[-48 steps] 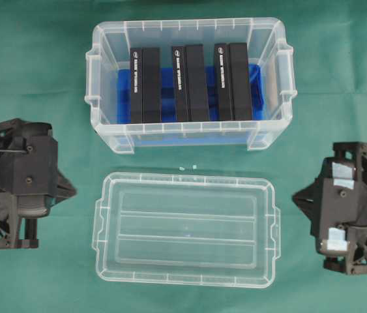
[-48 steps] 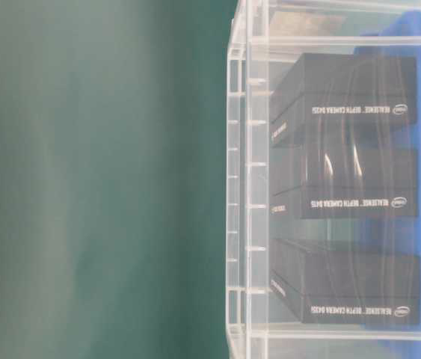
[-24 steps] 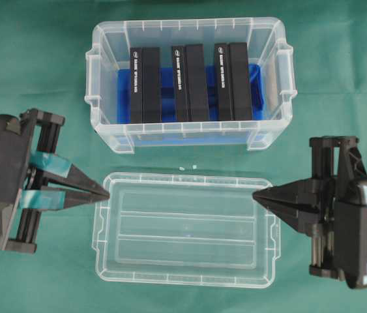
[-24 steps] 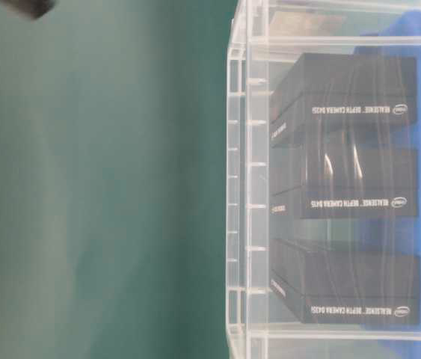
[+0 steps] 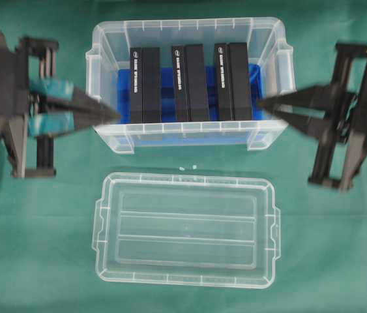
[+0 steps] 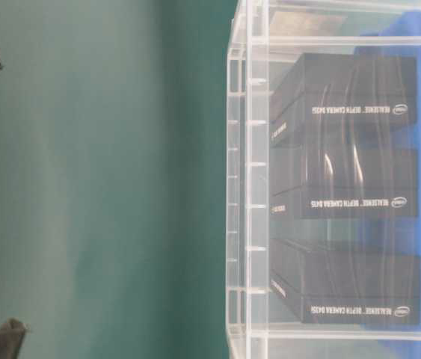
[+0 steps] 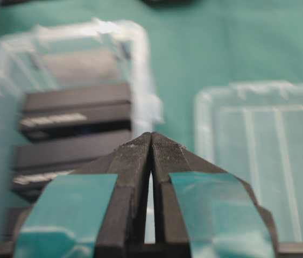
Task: Clamp the lid of the box with both arms, then lift and open it.
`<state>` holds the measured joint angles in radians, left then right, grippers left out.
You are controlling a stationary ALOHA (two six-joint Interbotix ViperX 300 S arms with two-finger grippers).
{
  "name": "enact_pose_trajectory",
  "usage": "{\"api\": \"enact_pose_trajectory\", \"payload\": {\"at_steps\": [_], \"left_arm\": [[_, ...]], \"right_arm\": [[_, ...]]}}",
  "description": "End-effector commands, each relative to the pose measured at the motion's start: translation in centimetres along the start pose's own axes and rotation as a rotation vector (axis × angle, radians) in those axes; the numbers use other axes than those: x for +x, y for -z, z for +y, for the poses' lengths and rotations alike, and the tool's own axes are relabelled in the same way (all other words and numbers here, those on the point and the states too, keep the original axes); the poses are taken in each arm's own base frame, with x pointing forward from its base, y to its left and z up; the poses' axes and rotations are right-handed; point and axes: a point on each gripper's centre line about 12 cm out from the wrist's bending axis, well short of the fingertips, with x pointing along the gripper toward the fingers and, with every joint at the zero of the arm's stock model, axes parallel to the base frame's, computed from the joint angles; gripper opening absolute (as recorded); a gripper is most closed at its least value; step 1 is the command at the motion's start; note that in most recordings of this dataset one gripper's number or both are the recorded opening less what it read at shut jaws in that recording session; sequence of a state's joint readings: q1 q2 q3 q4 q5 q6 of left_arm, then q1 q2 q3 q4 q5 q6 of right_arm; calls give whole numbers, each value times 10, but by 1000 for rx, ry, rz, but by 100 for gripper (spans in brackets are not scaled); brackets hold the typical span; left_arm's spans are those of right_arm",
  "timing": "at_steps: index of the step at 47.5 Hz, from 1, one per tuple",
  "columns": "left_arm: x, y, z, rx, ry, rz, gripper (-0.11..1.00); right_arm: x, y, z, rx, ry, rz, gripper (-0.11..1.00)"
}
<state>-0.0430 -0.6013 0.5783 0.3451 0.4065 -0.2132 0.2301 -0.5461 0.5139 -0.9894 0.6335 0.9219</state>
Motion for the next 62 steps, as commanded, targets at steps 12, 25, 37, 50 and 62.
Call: {"api": "enact_pose_trajectory", "payload": {"at_steps": [12,25,37,50,62], "left_arm": [[-15,-1,57,-62,-187,-34,1],[-25,13,86,-94,-294,-45,1],[-23,22,83,-71,-280,-78,1],[-23,38,77,-66,-263,-103,1],[-31,45,73,-67,-259,-132,1]], "right_arm": [[-11,9,-59,51,142,-38,0],[-18,28,-88,55,198,-56,0],[-17,44,-94,56,195,-56,0],[-16,53,-93,56,191,-39,0],[-15,56,-91,52,177,-40,0]]}}
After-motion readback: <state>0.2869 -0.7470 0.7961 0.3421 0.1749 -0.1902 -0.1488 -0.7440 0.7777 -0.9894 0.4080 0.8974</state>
